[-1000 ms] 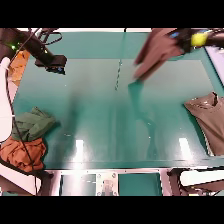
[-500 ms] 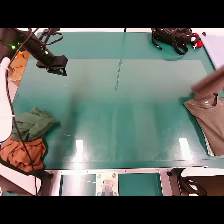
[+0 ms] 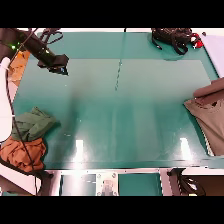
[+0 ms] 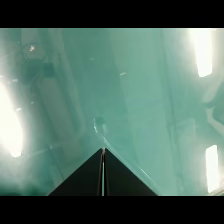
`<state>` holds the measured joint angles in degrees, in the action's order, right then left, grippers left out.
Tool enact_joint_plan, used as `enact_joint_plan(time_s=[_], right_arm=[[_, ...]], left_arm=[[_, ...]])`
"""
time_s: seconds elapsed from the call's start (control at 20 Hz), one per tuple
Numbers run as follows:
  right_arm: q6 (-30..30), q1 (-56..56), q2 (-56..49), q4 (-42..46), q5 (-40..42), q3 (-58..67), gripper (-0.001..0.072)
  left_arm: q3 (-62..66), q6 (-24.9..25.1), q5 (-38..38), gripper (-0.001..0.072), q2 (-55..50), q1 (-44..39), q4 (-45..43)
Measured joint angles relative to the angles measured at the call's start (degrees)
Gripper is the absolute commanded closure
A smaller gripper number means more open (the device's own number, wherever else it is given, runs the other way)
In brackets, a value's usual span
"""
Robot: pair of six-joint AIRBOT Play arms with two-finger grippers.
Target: Fold the shirts.
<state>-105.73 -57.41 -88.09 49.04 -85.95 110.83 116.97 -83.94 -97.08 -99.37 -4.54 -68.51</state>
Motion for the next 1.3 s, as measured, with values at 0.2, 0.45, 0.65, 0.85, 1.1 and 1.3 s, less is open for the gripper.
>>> enact_joint_plan(time_s=[0.2, 0.45, 0.65, 0.85, 1.1, 1.3], right_arm=[[-1.77, -1.22, 3.41, 11.72, -6.71, 0.02, 0.0696], [-0.50, -1.66, 6.23, 29.75, -15.76, -2.12, 0.0695], [0.50, -1.73, 7.74, 38.60, -17.90, -11.72, 0.0688], [0.94, -1.77, 8.13, 46.77, -18.80, -25.62, 0.0099], [0.90, 0.76, 6.10, 47.67, -18.64, -29.92, 0.0109], [0.85, 9.27, 4.98, 41.18, -16.63, -22.34, 0.0697]], left_arm=[[0.00, -0.02, -0.76, 0.0687, 0.00, 0.00, 1.14], [0.00, -0.04, -1.27, 0.0687, 0.00, 0.00, 3.63], [0.00, -0.07, -1.36, 0.0687, 0.00, 0.00, 6.21], [0.00, -0.04, -1.42, 0.0687, 0.00, 0.00, 7.52], [0.00, 0.02, -0.46, 0.0688, 0.02, 0.00, 8.98], [-0.04, 0.02, 0.46, 0.0688, 2.49, 0.00, 10.95]])
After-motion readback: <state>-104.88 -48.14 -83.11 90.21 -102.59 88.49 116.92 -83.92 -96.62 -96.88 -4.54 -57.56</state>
